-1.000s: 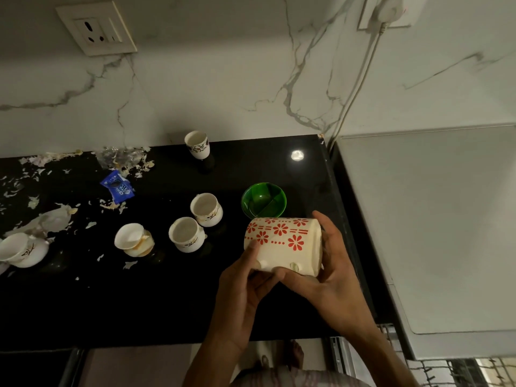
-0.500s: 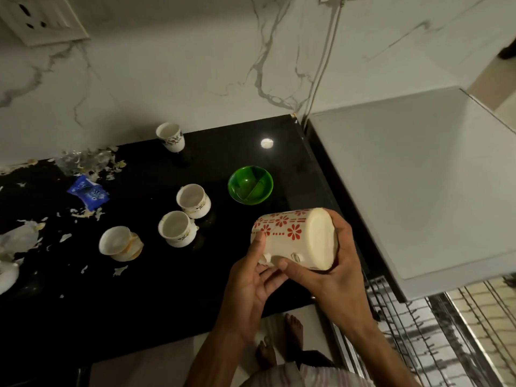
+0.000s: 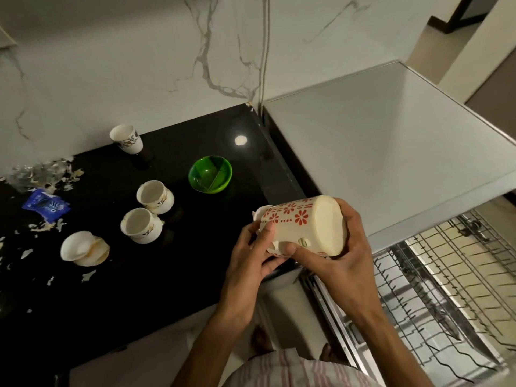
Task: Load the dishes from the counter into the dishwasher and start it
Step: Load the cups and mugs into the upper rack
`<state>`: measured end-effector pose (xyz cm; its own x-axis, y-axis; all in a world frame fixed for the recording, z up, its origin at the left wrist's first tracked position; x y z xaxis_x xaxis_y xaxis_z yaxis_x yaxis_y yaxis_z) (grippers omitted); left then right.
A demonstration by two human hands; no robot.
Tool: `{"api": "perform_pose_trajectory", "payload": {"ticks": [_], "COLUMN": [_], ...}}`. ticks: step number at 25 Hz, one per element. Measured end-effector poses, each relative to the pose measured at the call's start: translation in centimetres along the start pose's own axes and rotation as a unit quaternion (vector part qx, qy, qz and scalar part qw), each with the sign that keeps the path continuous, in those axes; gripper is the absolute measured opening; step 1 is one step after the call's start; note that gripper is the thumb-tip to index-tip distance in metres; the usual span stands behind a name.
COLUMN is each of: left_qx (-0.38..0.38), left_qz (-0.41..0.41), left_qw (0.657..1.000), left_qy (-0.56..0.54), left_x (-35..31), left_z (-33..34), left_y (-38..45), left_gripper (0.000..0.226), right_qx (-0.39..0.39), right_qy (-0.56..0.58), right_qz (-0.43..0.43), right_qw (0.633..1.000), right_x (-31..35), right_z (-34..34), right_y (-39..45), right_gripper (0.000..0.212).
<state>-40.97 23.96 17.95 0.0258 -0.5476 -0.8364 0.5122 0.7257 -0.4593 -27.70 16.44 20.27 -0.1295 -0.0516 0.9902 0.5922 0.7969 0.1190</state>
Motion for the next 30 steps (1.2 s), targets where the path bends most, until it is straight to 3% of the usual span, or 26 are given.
{"api": "perform_pose_trajectory", "payload": {"ticks": [6, 19, 25, 30], "left_qx": [-0.01, -0.046, -0.002, 0.074], "left_qz": [0.048, 0.031, 0.043, 0.021], "left_qw": [0.998, 0.993, 0.976, 0.941], "left_qy": [0.044, 0.106, 0.213, 0.329], "left_x": [2.7, 11.0, 12.0, 13.4], "left_z": [5.6, 13.3, 13.0, 13.3], "left_y": [-1.5, -5.1, -5.0, -3.0], "left_gripper": [0.05, 0.044, 0.044, 0.048], "right_qx": [-0.006, 0.037, 0.0, -0.049], "right_qy": [-0.015, -0.047, -0.1, -0.129], "right_qz": [0.02, 0.026, 0.038, 0.074], "right_qw": [1.0, 0.998, 0.994, 0.988], "right_x": [-0.7, -2.4, -3.6, -5.8], "right_z": [-6.6, -16.8, -17.5, -18.3], "right_y": [-1.8, -6.1, -7.8, -9.6], "right_gripper": [0.087, 0.083, 0.086, 0.086]}}
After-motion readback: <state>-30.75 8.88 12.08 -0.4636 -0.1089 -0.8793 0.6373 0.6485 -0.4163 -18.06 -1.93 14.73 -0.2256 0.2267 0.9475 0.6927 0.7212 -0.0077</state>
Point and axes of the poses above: each hand's wrist, its own y-axis towards the middle knuckle, its own z-axis out of the palm, x = y × z, the point moved 5 cm from there along y, towards the middle knuckle, and after that the axes turned 5 degrees about -z, right-handed, at the moved point
